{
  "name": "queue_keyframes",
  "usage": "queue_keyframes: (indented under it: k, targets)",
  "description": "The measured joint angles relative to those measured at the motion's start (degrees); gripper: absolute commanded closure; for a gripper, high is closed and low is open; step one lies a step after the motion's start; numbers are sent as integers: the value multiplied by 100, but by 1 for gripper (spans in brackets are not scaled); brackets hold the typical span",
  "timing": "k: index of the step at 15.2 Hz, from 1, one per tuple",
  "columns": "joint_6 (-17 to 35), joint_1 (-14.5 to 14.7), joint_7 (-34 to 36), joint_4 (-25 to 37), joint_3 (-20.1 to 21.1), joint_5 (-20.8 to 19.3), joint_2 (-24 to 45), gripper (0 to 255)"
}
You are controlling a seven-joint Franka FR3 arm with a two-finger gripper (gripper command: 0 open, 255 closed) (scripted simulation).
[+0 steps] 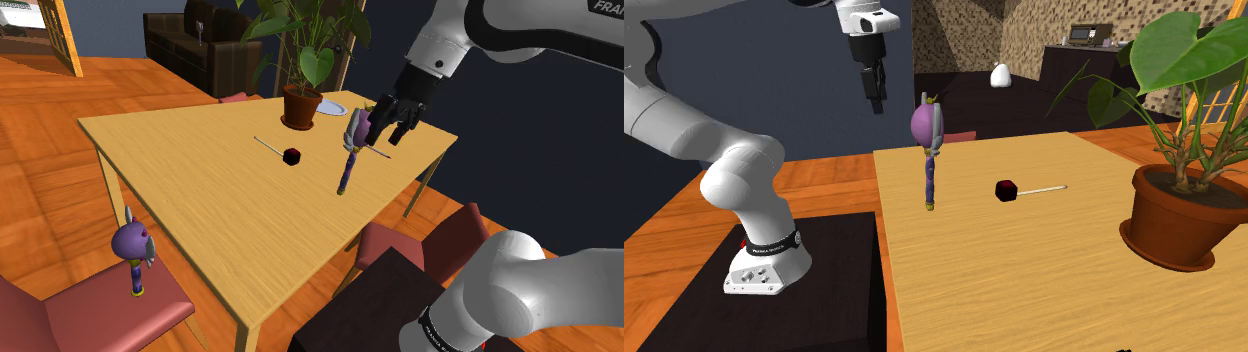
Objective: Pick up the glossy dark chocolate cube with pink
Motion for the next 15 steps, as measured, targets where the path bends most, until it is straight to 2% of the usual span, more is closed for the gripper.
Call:
queue_keyframes:
  k: [3,7,15]
  targets:
    - [191,-16,-43,-10,-11,-31,195,0]
    - [831,-58,-141,-1,-12,-104,878,0]
    - [1883,-149,-300,560,-54,-274,2539,0]
